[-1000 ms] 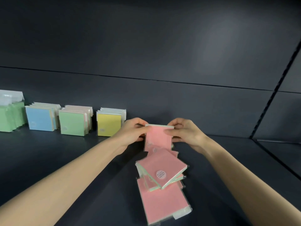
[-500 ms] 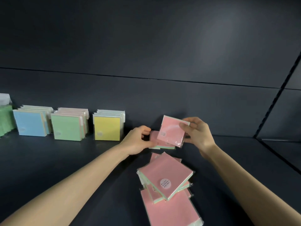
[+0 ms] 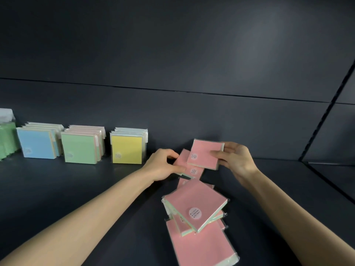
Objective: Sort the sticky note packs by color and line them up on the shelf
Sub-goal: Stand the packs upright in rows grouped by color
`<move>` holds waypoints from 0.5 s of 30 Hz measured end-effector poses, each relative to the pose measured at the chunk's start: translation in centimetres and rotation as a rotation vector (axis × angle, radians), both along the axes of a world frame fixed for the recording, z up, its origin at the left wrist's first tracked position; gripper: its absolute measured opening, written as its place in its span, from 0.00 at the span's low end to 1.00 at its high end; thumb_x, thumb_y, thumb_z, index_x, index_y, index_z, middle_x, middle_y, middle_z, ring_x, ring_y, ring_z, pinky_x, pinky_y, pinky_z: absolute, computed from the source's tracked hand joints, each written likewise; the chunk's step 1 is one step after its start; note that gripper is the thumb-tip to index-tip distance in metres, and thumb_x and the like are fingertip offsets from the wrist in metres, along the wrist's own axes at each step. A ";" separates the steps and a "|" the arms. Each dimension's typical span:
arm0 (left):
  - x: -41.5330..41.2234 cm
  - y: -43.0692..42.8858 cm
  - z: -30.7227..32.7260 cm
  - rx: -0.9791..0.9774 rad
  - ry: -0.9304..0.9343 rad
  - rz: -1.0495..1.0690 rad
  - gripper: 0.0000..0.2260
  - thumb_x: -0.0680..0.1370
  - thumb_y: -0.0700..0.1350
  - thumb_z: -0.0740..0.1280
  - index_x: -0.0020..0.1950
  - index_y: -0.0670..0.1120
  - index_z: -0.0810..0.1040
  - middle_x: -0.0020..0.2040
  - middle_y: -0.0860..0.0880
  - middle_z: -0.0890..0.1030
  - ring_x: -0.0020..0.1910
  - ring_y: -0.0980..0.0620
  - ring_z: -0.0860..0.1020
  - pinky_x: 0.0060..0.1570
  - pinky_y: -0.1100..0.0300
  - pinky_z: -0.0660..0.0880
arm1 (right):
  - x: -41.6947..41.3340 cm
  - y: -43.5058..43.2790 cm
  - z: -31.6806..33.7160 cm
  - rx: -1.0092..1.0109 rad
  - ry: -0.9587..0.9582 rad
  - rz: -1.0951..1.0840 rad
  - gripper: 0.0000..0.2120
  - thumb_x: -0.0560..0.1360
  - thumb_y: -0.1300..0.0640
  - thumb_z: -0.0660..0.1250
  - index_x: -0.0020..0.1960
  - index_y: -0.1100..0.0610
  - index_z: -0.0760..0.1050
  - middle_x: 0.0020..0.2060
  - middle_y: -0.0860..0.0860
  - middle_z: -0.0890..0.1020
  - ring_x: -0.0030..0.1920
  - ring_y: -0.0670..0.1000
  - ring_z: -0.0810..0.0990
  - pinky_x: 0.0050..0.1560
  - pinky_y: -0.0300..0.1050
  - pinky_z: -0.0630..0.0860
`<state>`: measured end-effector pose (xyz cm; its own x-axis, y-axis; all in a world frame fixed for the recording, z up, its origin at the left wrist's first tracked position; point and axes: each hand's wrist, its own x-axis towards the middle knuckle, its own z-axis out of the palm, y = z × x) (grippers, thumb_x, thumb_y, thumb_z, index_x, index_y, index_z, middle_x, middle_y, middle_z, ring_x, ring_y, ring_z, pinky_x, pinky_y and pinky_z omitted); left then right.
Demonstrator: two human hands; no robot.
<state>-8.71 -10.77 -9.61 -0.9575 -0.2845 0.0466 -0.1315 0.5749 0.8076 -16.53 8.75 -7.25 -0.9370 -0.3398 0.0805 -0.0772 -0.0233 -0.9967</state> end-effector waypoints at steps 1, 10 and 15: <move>0.2 0.0 0.1 0.054 0.038 -0.014 0.16 0.68 0.43 0.76 0.55 0.48 0.79 0.49 0.50 0.82 0.50 0.53 0.79 0.54 0.60 0.73 | 0.0 0.0 0.0 -0.008 -0.003 0.009 0.12 0.71 0.69 0.70 0.54 0.63 0.76 0.48 0.55 0.84 0.47 0.51 0.83 0.43 0.38 0.81; 1.6 -0.5 2.0 0.419 0.200 -0.169 0.25 0.69 0.32 0.73 0.61 0.51 0.74 0.56 0.52 0.81 0.50 0.55 0.81 0.51 0.65 0.76 | 0.7 -0.7 0.0 0.079 0.114 0.134 0.13 0.72 0.71 0.68 0.52 0.57 0.72 0.46 0.53 0.83 0.43 0.50 0.83 0.44 0.40 0.81; 1.2 0.1 2.2 0.275 0.277 -0.104 0.18 0.70 0.35 0.74 0.56 0.50 0.77 0.52 0.53 0.82 0.51 0.54 0.81 0.53 0.64 0.77 | 1.0 -1.7 -0.2 0.239 0.261 0.108 0.22 0.71 0.66 0.71 0.61 0.52 0.69 0.47 0.49 0.81 0.40 0.48 0.81 0.40 0.35 0.78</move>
